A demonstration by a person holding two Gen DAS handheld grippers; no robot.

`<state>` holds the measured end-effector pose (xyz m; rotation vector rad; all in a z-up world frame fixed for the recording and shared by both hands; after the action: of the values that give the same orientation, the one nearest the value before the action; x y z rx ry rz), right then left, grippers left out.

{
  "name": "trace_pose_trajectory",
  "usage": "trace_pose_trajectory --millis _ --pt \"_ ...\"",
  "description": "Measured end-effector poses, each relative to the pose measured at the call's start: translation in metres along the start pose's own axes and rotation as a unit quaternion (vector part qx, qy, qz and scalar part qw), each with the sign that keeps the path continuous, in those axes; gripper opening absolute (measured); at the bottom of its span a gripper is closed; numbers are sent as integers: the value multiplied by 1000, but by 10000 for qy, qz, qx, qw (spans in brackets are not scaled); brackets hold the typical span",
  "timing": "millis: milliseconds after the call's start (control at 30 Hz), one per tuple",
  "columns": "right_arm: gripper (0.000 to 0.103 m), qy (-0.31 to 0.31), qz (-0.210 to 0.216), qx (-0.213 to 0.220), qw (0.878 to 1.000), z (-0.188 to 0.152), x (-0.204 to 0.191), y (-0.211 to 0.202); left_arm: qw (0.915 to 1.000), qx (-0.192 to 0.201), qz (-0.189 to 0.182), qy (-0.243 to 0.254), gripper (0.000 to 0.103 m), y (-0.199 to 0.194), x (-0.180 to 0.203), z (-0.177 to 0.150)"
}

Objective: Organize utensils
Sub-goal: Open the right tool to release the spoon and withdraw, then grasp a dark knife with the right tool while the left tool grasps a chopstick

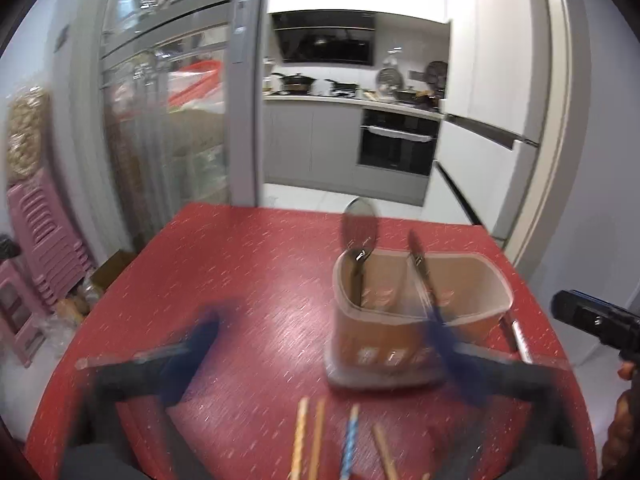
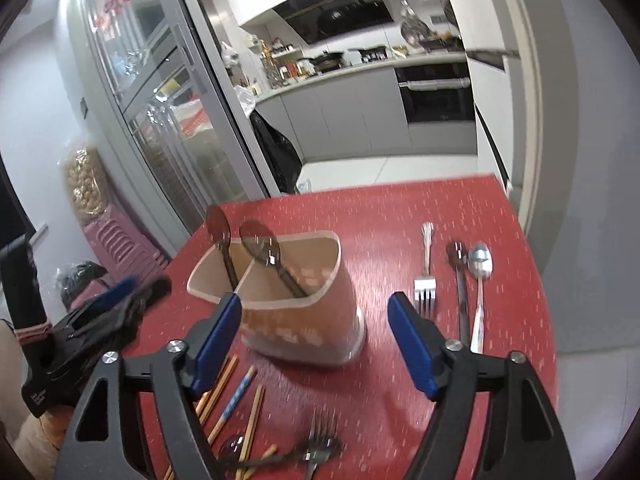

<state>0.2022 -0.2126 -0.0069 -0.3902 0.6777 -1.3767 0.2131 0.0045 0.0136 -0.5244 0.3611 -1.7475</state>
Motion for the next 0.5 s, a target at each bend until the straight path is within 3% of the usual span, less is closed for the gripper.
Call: trace_pose_trajectory --millis 233,400,500 --pt "81 105 -222 -803 9965 -52 9 0 9970 -648 86 403 103 -15 -1 -59" --pt "81 155 -555 -1617 9852 -97 19 11 9896 -1256 -107 694 103 -14 4 -104" --pt "81 299 -495 -2041 9772 -116 21 16 9853 -1496 -27 822 103 -14 1 -122"
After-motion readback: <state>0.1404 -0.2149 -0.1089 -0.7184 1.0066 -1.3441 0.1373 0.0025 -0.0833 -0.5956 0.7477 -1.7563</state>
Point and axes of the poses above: each gripper's, at about its wrist camera, not at the fingertips, and y roughly the way its jaws point, x to its right, z to its top, the point moved 6 cm from there along y, roughly the way its jaws point, and after that the axes turned 10 degrees about -z, right-handed, at the moved point
